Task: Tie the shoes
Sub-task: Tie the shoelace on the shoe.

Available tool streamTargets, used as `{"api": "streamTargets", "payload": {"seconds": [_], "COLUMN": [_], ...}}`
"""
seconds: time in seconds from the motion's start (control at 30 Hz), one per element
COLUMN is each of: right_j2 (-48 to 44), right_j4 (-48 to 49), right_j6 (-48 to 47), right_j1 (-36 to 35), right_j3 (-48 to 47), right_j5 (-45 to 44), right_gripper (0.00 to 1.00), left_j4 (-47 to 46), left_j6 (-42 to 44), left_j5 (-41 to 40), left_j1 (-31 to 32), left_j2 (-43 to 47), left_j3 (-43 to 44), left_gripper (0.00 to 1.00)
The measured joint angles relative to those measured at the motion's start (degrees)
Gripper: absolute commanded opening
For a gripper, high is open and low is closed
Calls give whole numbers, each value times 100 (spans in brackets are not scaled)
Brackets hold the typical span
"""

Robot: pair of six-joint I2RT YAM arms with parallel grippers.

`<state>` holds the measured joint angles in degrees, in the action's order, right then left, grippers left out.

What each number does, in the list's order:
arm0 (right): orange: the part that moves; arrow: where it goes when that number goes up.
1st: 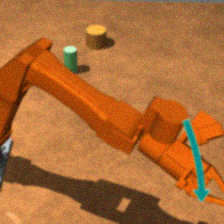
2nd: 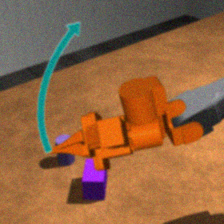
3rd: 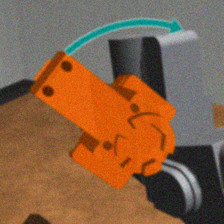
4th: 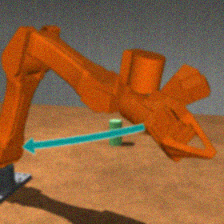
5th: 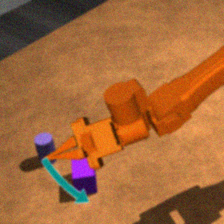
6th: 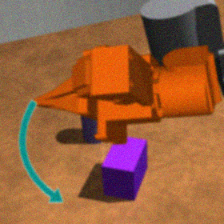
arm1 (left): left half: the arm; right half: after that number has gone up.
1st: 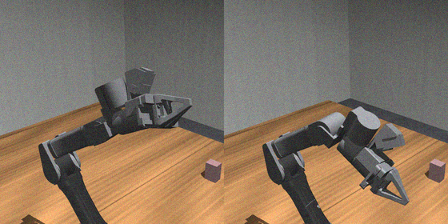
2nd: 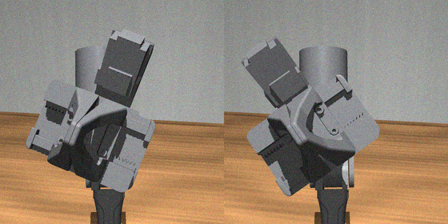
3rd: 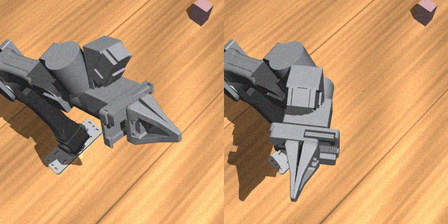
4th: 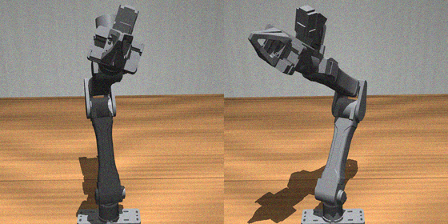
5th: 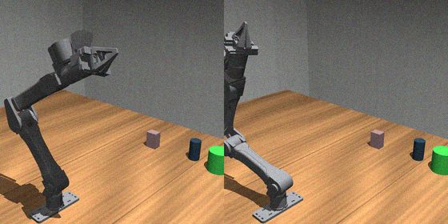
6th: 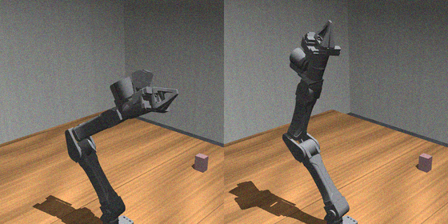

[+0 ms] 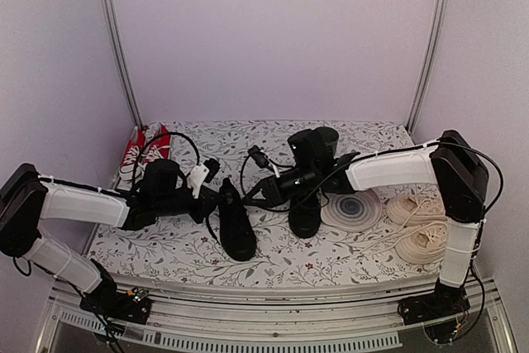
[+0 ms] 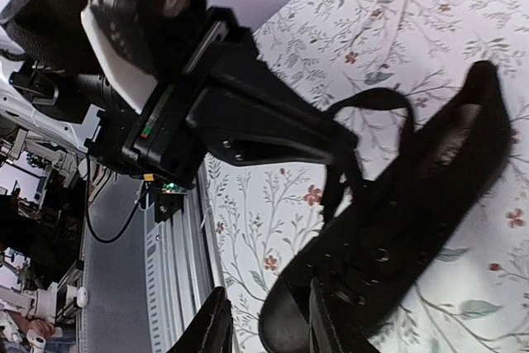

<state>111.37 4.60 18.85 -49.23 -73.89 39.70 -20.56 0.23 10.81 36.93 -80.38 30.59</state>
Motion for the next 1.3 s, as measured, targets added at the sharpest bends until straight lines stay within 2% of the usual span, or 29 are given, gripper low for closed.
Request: {"api": "streamTargets", "payload": {"seconds": [0.17, 0.43, 0.9, 0.97, 1.0, 1.03, 1.1, 1.2, 1.23, 1.3], "right_j2": [514, 964, 1373, 1484, 1526, 1563, 1600, 1585, 1543, 1349], "right_j4": [564, 730, 839, 828, 828, 826, 820, 785, 791, 772], "right_j6": [704, 1305, 1349, 1311, 1296, 1263, 1198, 1150, 1121, 1069], "right_j1": [-481, -337, -275, -275, -275, -275, -271, -249, -236, -173], "right_j3": [-74, -164, -802, -909, -944, -984, -1008, -990, -920, -643], "right_j5": [-319, -1121, -1517, -1517, -1515, -1506, -1480, -1401, -1346, -1147], "right_gripper": [30, 27, 33, 25, 12, 5, 1, 1, 1, 1], "left_j4": [-24, -61, -70, -74, -79, -83, -87, -92, -79, 13], "left_j6": [-46, -70, -66, -66, -66, -68, -72, -140, -160, -232], "left_j5": [9, 26, 72, 83, 90, 105, 153, 269, 330, 435], "left_j1": [-26, -26, -26, -31, -33, -35, -42, -101, -142, -232], "left_j2": [-31, -31, -35, -35, -35, -35, -35, -35, -35, -26], "left_j3": [2, 2, 2, 2, 2, 2, 2, 2, 9, 37], "left_gripper": [0, 0, 0, 0, 0, 0, 0, 37, 46, 57]}}
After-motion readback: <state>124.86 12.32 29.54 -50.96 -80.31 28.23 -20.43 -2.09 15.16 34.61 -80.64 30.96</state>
